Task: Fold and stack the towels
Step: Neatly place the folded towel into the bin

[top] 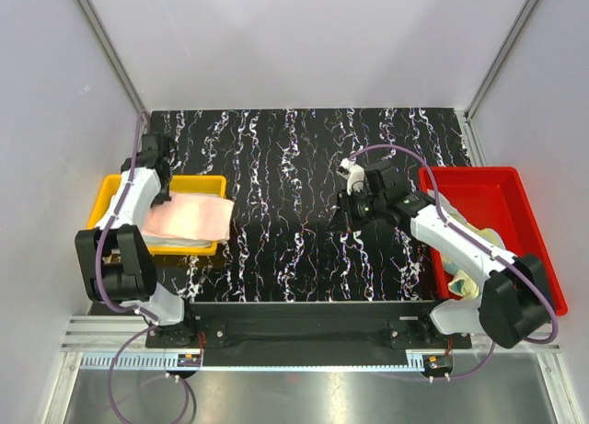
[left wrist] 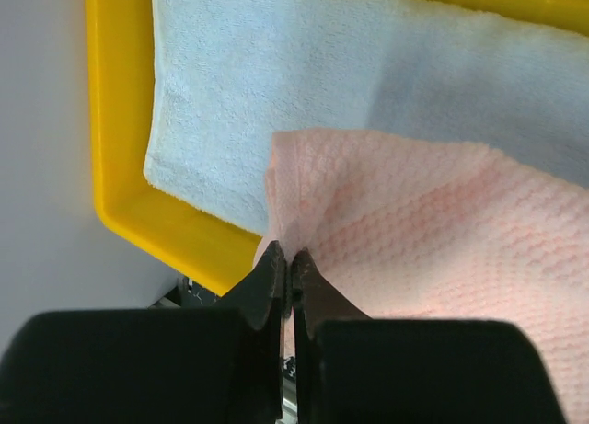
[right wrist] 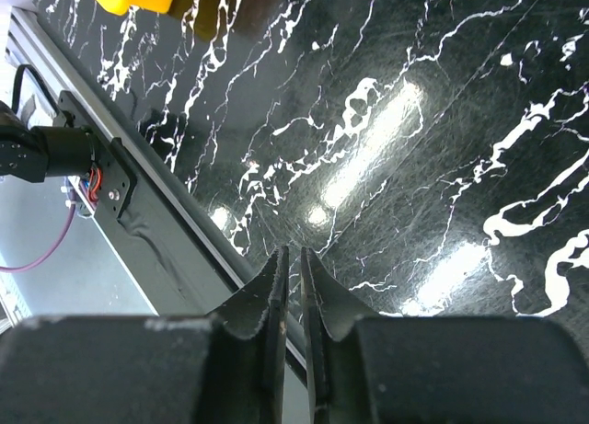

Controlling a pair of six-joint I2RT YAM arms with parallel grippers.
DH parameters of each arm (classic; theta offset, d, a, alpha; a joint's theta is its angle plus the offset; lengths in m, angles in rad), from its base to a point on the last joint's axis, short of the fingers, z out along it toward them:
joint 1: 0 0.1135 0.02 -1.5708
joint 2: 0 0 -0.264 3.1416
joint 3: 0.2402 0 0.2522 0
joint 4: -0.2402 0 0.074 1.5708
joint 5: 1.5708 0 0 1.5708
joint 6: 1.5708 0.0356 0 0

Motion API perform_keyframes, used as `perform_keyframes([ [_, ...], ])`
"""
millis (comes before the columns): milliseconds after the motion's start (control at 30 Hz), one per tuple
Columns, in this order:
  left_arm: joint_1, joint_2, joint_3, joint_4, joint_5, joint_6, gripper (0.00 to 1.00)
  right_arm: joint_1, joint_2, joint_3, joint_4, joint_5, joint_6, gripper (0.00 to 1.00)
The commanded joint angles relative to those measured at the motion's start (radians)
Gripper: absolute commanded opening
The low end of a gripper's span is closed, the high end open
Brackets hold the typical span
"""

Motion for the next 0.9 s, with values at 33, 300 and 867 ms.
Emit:
perform_keyframes([
  [33, 0.049, 0.057, 0.024, 0.106, -0.096, 0.044, 0.00, -0.006, -0.045, 0.031, 0.030, -0.024, -0.018, 0.17],
  [300, 0.108, 0.114, -0.005, 0.211, -0.214, 0.056, 0.00, -0.019, -0.047, 0.028, 0.018, 0.005, -0.032, 0.17],
  [867, 0.092, -0.088, 0.076, 0.053, 0.106, -0.218, 0.98, -0.040, -0.007, 0.151, -0.100, 0.354, 0.216, 0.99],
])
